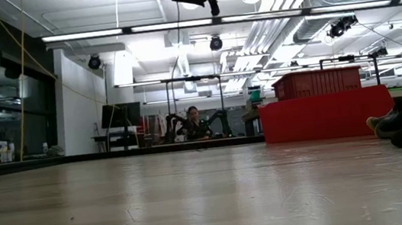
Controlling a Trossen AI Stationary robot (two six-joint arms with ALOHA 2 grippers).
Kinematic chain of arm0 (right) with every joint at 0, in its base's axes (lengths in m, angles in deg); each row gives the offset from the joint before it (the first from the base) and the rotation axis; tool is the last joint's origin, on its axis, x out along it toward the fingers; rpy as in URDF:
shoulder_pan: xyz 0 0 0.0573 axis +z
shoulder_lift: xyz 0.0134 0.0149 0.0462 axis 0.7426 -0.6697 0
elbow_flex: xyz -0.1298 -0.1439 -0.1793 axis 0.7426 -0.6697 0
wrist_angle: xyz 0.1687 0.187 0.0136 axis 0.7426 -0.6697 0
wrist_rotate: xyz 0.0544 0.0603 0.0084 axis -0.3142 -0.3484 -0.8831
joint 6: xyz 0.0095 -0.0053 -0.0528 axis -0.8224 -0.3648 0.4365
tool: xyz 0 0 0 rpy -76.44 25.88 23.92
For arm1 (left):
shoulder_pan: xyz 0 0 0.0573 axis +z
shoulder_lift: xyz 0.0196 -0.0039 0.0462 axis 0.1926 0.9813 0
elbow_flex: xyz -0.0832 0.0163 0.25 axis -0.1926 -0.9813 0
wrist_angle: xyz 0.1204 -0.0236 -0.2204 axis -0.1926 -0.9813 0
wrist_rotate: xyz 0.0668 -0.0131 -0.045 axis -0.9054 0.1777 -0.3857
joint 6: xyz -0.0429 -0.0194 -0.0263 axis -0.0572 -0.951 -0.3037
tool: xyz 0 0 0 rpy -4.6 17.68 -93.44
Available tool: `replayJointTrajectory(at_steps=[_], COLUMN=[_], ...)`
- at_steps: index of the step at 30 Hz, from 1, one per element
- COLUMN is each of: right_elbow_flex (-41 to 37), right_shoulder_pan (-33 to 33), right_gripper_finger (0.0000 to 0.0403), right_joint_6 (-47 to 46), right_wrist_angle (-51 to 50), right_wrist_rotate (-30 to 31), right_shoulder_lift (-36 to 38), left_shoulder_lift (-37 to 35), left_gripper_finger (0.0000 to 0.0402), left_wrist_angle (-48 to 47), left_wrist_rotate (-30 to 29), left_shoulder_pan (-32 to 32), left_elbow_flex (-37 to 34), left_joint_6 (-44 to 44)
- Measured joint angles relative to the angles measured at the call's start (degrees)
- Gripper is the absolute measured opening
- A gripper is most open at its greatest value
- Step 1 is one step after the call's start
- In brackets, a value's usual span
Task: Coil cords
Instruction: Coil the black wire on the spool
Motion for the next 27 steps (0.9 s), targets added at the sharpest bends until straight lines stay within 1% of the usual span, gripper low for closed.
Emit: replayJointTrajectory(at_steps=[5,9,11,14,17,19,24,27], right_elbow_flex=[0.0,0.0,0.0,0.0,0.0,0.0,0.0,0.0], right_shoulder_pan=[-0.1,0.0,0.0,0.0,0.2,0.7,5.0,8.0], right_gripper_finger=[0.0049,0.0049,0.004,0.0011,0.0004,0.0002,0.0001,0.0001], right_joint_6=[-0.2,1.2,1.6,1.7,2.0,0.9,-2.2,-2.4], right_wrist_angle=[0.1,0.1,0.1,0.1,0.0,0.8,9.2,11.6], right_wrist_rotate=[-0.3,-0.3,-0.3,-0.6,-0.8,-0.8,-1.8,-0.4], right_shoulder_lift=[0.2,0.2,0.2,0.2,0.2,0.2,0.2,0.2], left_shoulder_lift=[0.0,0.0,0.0,0.0,0.0,0.4,4.1,6.4], left_gripper_finger=[0.0005,0.0005,0.0005,0.0005,0.0005,0.0005,0.0005,0.0005], left_wrist_angle=[0.0,0.0,-0.1,0.0,0.0,0.4,4.5,6.4], left_wrist_rotate=[0.2,0.2,0.2,0.2,0.2,-0.3,-0.6,-0.4], left_shoulder_pan=[0.0,0.0,0.0,0.0,0.0,-0.1,-0.9,-1.0], left_elbow_flex=[0.0,0.0,0.0,0.0,0.0,0.0,0.1,0.0], left_joint_6=[0.0,0.0,0.0,0.0,-0.1,-2.0,-8.2,-11.9])
